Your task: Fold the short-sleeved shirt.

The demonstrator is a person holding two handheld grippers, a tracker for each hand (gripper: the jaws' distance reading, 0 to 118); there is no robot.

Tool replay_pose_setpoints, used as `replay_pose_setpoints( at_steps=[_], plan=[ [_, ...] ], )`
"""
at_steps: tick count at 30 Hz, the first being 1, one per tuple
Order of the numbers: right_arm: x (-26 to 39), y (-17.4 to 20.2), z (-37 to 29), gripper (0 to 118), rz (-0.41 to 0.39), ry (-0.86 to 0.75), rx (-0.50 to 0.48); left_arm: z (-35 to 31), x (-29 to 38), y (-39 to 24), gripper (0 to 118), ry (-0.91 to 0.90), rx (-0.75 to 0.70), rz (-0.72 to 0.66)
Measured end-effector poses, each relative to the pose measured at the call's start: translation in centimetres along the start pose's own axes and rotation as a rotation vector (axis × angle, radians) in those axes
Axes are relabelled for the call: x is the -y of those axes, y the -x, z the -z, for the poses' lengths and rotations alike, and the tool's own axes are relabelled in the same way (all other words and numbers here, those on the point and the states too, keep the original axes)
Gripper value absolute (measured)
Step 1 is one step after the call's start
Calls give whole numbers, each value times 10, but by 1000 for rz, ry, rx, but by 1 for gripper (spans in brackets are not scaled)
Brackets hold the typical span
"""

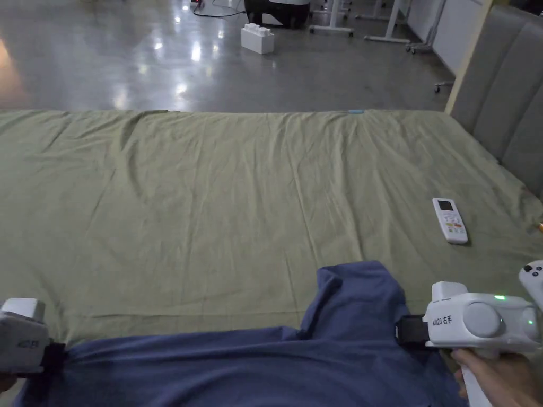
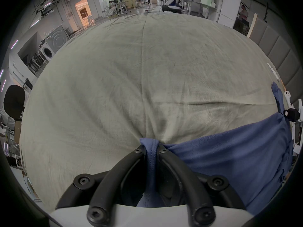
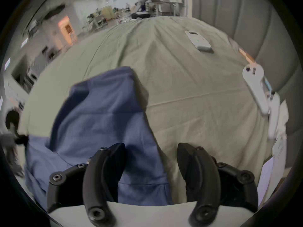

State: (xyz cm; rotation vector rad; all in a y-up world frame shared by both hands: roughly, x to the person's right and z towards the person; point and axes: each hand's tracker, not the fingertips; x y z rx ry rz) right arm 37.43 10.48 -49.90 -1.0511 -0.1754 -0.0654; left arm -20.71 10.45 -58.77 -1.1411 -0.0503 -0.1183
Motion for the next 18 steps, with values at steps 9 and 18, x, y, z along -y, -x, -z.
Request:
replay_pose_setpoints(
  at_steps=[9, 18],
  plan=[
    [2, 11, -54, 2, -39, -113, -74, -64, 11, 8, 7, -150, 53, -69],
    [134, -12, -210, 2, 83, -332, -166, -204, 163, 81, 7, -434, 328, -248]
  ],
)
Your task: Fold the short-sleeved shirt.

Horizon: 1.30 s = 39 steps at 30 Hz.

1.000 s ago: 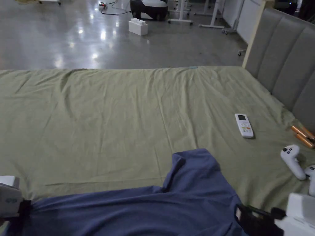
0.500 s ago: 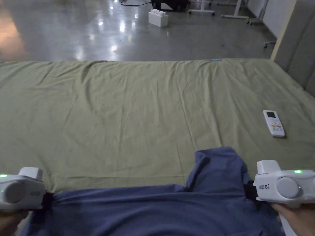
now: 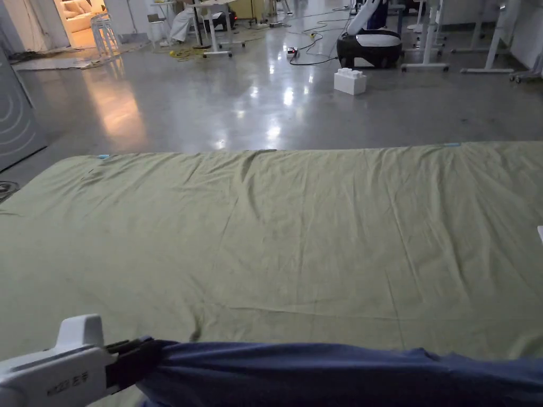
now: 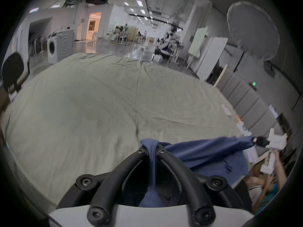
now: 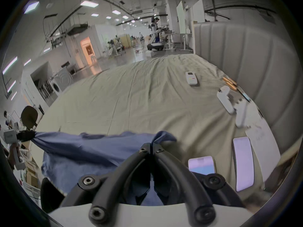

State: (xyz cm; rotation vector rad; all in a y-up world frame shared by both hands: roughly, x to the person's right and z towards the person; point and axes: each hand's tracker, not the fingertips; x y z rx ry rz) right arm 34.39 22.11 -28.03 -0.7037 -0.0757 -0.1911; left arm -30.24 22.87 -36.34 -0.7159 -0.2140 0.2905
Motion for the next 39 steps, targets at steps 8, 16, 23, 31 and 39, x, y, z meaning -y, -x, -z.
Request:
replay_pose_setpoints(
  at_steps=[8, 16, 23, 31, 39],
  plan=[
    [91, -11, -30, 2, 48, 111, 11, -26, 104, 29, 7, 131, -30, -67],
    [104, -8, 1, 80, 14, 164, 105, -3, 135, 30, 61, 112, -111, -64],
    [80, 1, -67, 80, 23, -108, 56, -98, 99, -18, 93, -393, -241, 194],
    [48, 79, -159, 80, -39, -501, -60, -177, 63, -108, 92, -657, -80, 204],
    [49, 122, -168, 50, -243, -535, -135, -186, 76, -184, 57, -683, -201, 575]
  ],
)
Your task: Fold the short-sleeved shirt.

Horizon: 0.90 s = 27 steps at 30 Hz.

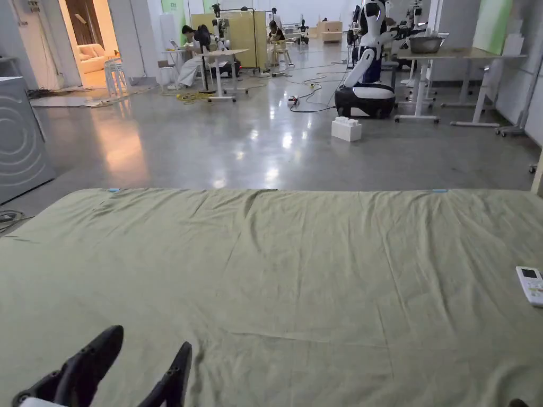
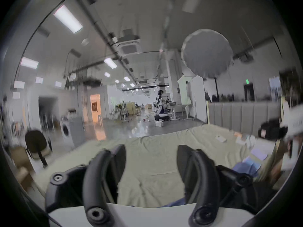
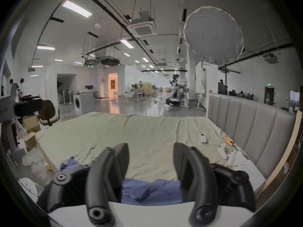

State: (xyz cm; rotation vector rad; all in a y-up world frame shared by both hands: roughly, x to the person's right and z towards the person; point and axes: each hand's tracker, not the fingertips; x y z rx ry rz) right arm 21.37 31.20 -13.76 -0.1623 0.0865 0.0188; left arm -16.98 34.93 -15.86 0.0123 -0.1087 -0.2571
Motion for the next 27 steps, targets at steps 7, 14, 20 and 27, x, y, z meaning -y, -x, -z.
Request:
replay_pose_setpoints(
  at_steps=[7, 14, 20, 27],
  plan=[
    [3, 22, -1, 0, 7, -18, -5, -15, -1, -21, 0, -9, 158, -23],
    [8, 22, -4, 0, 46, 10, -14, -10, -3, -16, 0, 21, 164, -75],
    [11, 17, -3, 0, 51, 26, -3, -1, 9, -1, 0, 46, 157, -127],
    [26, 12, -7, 0, 99, 102, -5, 34, 73, 78, 6, 256, 126, -347]
  ],
)
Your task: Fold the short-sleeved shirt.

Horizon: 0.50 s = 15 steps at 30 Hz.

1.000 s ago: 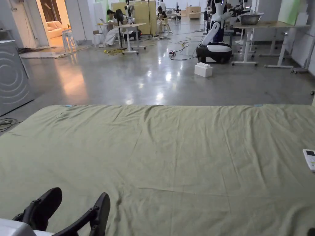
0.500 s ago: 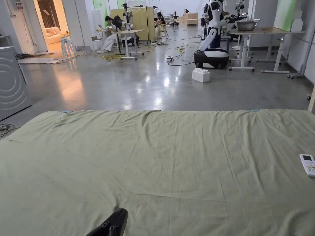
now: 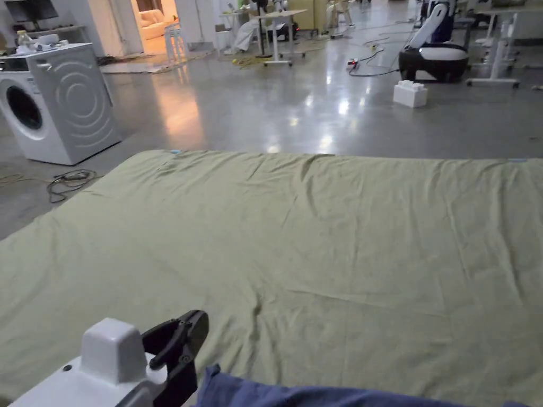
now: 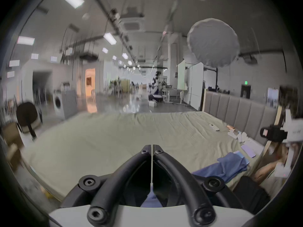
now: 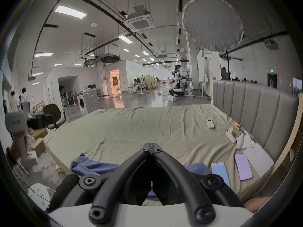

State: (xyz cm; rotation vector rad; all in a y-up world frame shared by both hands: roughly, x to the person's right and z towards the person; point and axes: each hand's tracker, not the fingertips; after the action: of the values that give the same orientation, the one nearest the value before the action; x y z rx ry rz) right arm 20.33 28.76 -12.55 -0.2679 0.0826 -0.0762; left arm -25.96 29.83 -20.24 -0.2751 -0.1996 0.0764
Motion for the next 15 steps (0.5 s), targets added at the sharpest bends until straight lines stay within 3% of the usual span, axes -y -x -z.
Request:
replay_pose_setpoints(
  at_steps=[1, 2, 3, 4, 5, 8, 10, 13, 15],
  plan=[
    [3, -2, 1, 0, 33, 17, -9, 6, 13, 17, 22, 1, 34, -73],
    [6, -4, 2, 0, 55, 25, -13, 15, 24, 29, 60, 53, 50, -105],
    [7, -3, 3, 0, 70, 39, -13, 30, 35, 41, 89, 144, 70, -148],
    [9, -4, 4, 0, 79, 56, -14, 43, 51, 54, 109, 256, 91, -216],
    [11, -5, 5, 0, 82, 64, -13, 56, 67, 64, 114, 326, 102, -269],
    [14, -6, 6, 0, 92, 92, -4, 88, 107, 95, 112, 414, 153, -478],
    [17, -8, 3, 0, 106, 103, 4, 107, 126, 112, 111, 442, 155, -534],
    [22, -13, -1, 0, 129, 140, 6, 123, 143, 125, 105, 423, 141, -596],
    [28, -17, -3, 0, 129, 161, 19, 137, 155, 134, 101, 470, 198, -741]
  ],
)
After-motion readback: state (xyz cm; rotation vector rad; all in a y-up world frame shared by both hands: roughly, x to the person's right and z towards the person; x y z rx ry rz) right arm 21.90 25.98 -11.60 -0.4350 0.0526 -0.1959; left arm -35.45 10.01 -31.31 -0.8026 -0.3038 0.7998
